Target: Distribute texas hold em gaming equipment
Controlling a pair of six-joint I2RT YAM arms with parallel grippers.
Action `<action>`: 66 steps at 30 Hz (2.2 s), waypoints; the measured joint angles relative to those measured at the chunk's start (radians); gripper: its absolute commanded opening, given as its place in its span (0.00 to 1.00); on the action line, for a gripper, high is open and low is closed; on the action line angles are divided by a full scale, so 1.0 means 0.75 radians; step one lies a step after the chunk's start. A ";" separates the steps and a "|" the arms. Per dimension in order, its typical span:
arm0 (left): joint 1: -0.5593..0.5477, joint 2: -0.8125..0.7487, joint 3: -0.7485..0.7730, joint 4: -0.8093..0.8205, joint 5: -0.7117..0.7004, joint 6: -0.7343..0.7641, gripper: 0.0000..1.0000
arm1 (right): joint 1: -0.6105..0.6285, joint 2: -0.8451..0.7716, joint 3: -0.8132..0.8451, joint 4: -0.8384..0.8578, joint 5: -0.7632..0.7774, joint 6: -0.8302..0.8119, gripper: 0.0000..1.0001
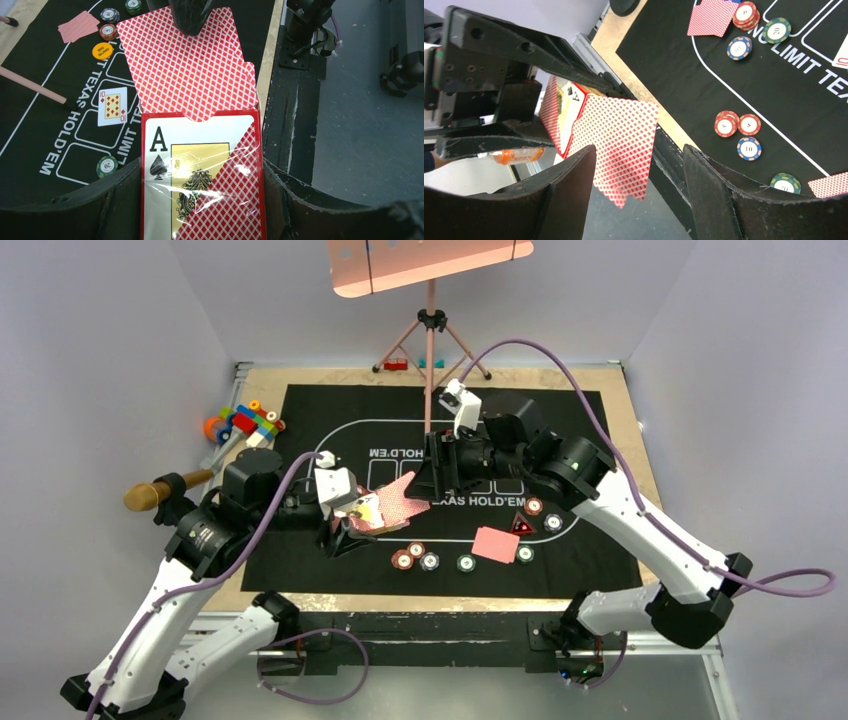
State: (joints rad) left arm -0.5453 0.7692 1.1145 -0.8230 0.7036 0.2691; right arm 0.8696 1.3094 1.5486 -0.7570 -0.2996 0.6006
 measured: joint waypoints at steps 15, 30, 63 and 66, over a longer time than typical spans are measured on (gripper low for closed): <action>0.000 -0.003 0.000 0.001 0.001 -0.001 0.00 | 0.000 -0.136 -0.041 0.028 0.001 0.073 0.56; 0.000 -0.003 0.000 0.001 0.003 -0.001 0.00 | 0.000 -0.048 -0.044 0.046 -0.003 0.077 0.38; 0.000 -0.009 0.000 0.000 0.006 -0.001 0.00 | 0.000 -0.048 0.038 0.002 0.094 0.062 0.21; 0.000 -0.010 0.000 0.000 0.006 -0.001 0.00 | 0.000 -0.048 0.038 0.002 0.096 0.062 0.19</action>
State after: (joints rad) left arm -0.5453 0.7616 1.1145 -0.8230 0.7082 0.2684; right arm 0.8696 1.2732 1.5768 -0.7555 -0.2279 0.6472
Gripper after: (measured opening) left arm 0.705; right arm 0.213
